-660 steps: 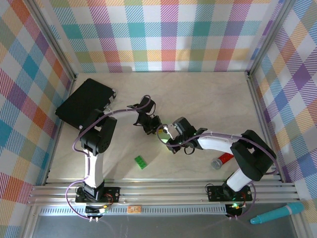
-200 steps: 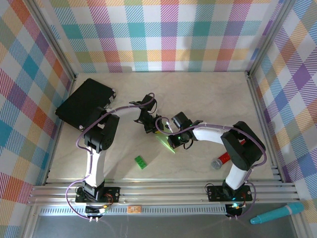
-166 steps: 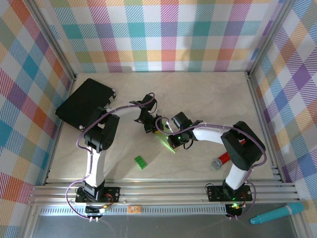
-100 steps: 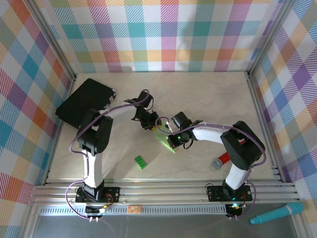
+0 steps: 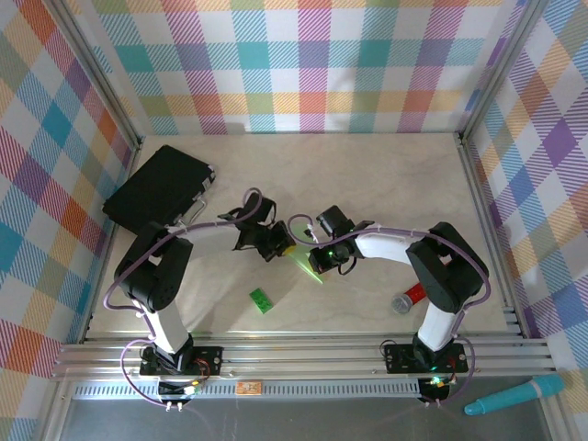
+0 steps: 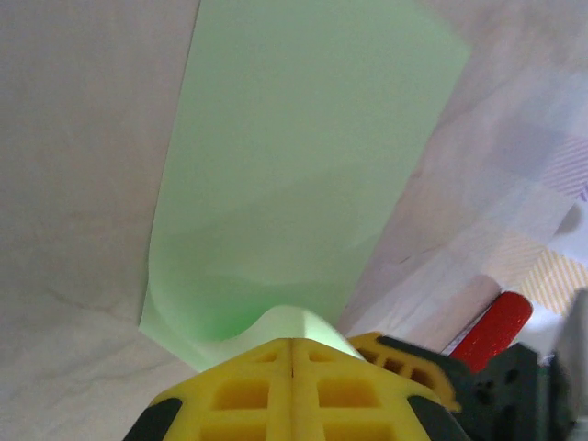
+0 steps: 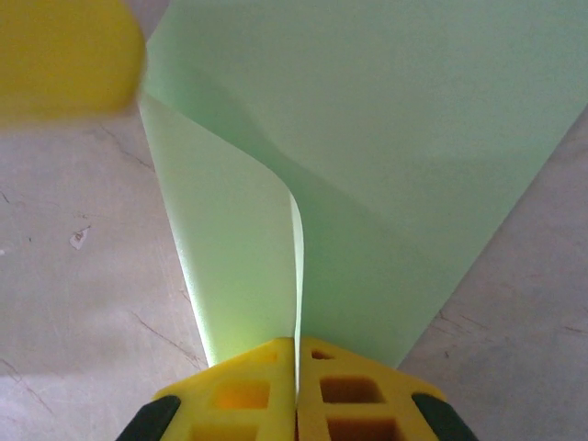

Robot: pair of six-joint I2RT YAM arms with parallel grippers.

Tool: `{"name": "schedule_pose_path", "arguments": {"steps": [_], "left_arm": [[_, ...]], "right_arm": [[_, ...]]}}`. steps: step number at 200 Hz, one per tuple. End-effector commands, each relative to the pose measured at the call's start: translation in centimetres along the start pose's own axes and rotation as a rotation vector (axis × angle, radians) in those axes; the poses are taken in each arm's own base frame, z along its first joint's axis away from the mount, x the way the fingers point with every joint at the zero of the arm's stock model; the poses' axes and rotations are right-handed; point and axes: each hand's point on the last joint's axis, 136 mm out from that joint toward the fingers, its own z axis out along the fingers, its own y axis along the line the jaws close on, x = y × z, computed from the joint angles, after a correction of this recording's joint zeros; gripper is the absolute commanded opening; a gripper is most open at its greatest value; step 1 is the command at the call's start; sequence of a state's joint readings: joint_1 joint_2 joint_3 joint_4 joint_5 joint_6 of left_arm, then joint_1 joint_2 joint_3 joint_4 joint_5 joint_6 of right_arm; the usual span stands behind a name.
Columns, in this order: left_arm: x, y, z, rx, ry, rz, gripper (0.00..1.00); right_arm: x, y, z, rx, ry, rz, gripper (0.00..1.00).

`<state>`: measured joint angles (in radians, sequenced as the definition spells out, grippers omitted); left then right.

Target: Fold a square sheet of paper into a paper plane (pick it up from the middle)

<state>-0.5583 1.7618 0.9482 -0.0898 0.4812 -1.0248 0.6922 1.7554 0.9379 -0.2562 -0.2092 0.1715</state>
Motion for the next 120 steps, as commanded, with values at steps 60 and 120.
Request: {"name": "schedule_pose_path", "arguments": {"steps": [60,120], "left_arm": [[2.3,-1.2,1.7,0.070,0.015,-0.043,0.03],[2.3,0.4,2.0,0.021,-0.006,-0.063,0.01]], "right_arm": [[2.0,-0.7,1.0,0.017,0.086,0.052,0.09],[2.1,-0.9,1.1,0.026,0.089,0.058,0.09]]}}
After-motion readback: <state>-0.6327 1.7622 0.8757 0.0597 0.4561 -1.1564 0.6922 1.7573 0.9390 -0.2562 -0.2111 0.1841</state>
